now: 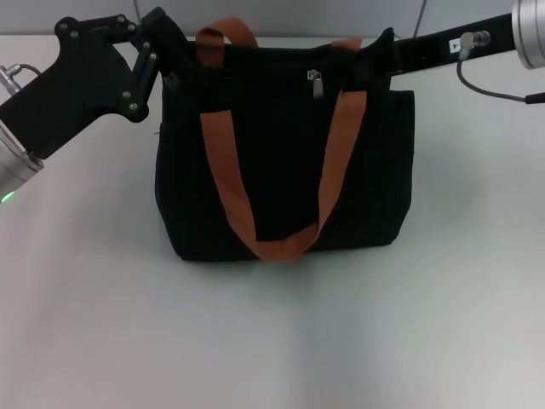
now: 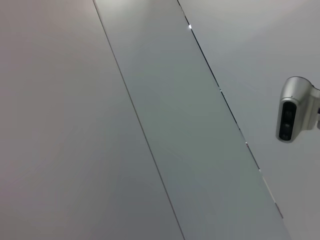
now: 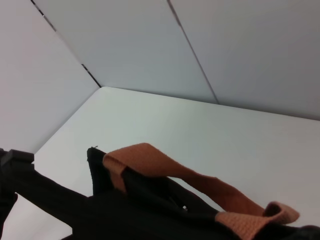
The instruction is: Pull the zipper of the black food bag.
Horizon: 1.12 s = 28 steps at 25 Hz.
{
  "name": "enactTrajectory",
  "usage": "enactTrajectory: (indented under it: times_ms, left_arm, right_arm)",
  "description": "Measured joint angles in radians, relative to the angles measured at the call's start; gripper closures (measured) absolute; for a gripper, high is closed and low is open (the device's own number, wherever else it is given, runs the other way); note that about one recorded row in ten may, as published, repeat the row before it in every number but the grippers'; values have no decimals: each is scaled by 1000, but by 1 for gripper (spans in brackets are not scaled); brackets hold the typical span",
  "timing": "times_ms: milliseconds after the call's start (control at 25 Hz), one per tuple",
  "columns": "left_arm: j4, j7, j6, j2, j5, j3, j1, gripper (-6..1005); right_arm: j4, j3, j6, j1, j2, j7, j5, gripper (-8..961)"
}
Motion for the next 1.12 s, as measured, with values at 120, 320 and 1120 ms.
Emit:
enactTrajectory:
  times_ms: [120, 320, 1120]
  left_arm:
    - [0, 0, 0, 0, -1, 0, 0, 926]
    - [-1, 0, 0, 0, -1, 0, 0, 925]
    - [-2, 0, 6, -1, -1, 0, 0, 923]
  right_arm:
    - [-9, 10, -6, -7, 0, 2, 0, 954]
    - [-12, 41, -16, -12, 0, -8, 33, 918]
    - [68, 132, -118, 12, -16, -73, 182, 544]
